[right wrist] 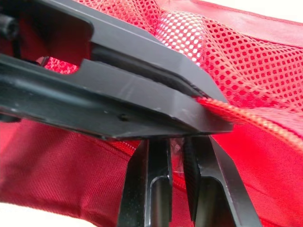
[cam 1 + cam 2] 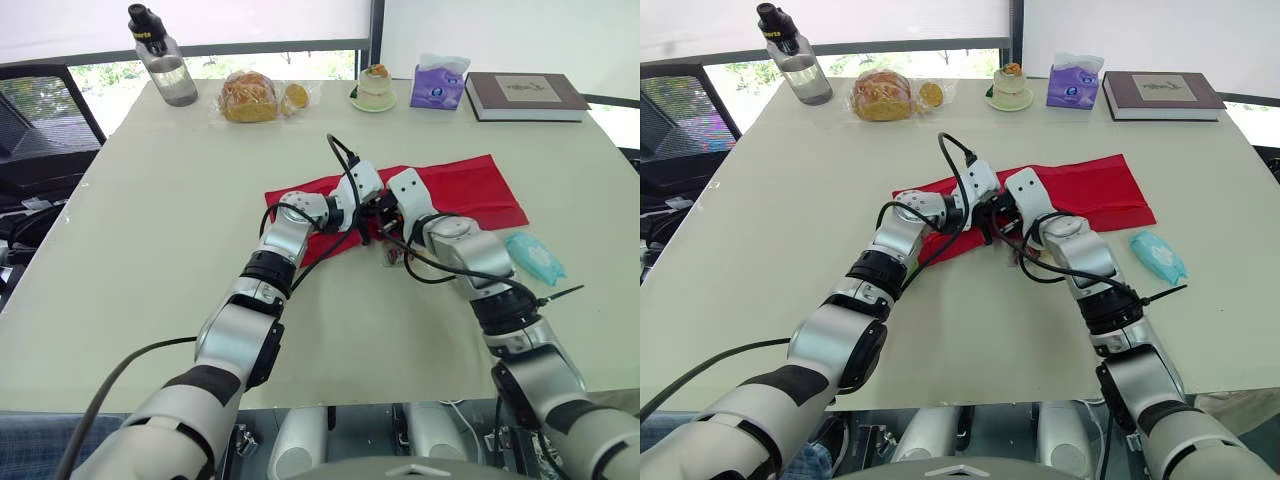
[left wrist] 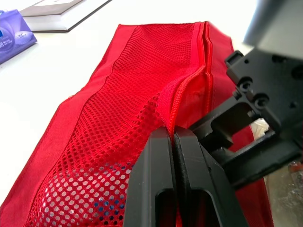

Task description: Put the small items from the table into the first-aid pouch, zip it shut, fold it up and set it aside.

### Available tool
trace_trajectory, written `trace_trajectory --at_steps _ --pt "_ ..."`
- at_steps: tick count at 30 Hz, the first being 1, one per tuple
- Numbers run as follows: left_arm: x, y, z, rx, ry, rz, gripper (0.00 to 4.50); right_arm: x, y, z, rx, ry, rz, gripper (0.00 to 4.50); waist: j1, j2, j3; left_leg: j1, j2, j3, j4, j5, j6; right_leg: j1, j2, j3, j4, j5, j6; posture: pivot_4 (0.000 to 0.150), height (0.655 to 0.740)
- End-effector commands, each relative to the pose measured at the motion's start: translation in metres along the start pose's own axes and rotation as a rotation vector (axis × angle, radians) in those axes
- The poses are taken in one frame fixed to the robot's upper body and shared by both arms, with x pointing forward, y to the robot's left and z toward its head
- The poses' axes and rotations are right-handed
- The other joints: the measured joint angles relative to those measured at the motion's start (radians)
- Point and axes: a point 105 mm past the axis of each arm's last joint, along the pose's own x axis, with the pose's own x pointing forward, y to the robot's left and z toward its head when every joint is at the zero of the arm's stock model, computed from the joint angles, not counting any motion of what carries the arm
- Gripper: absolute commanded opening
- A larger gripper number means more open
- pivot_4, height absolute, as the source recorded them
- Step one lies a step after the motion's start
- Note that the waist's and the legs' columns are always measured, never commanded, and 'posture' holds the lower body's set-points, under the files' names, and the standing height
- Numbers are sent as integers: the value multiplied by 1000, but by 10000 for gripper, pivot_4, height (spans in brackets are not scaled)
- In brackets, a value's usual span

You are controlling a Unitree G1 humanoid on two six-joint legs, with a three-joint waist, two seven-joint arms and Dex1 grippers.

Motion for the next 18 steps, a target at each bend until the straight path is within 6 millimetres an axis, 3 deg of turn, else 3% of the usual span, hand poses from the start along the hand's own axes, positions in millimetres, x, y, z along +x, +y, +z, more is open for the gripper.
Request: trace_trajectory --at_steps 1,4,10,16,18 --pt "5 -3 15 21 -53 -11 0 -5 11 15 -23 -73 52 17459 0 0 0 0 0 0 0 0 0 0 0 0 0 0 0 1500 7332" --pt "0 1 11 14 -44 1 0 -9 3 12 -36 -88 34 32523 0 0 0 0 0 0 0 0 0 0 0 0 0 0 0 1500 7332" --pt "-11 6 -2 -22 -12 -2 0 -25 -8 2 -51 -80 58 32523 1 0 0 0 0 0 -1 0 0 0 0 0 -1 0 0 1500 7332" --pt "-17 13 2 -93 -44 -2 0 -48 -18 -9 -96 -62 104 32523 -3 1 0 0 0 0 0 0 0 0 0 0 -1 0 0 1500 7332" --pt "-18 14 3 -129 -57 -17 0 -50 -19 -9 -102 -76 118 27113 -5 1 0 0 0 0 0 0 0 0 0 0 -1 0 0 1500 7332"
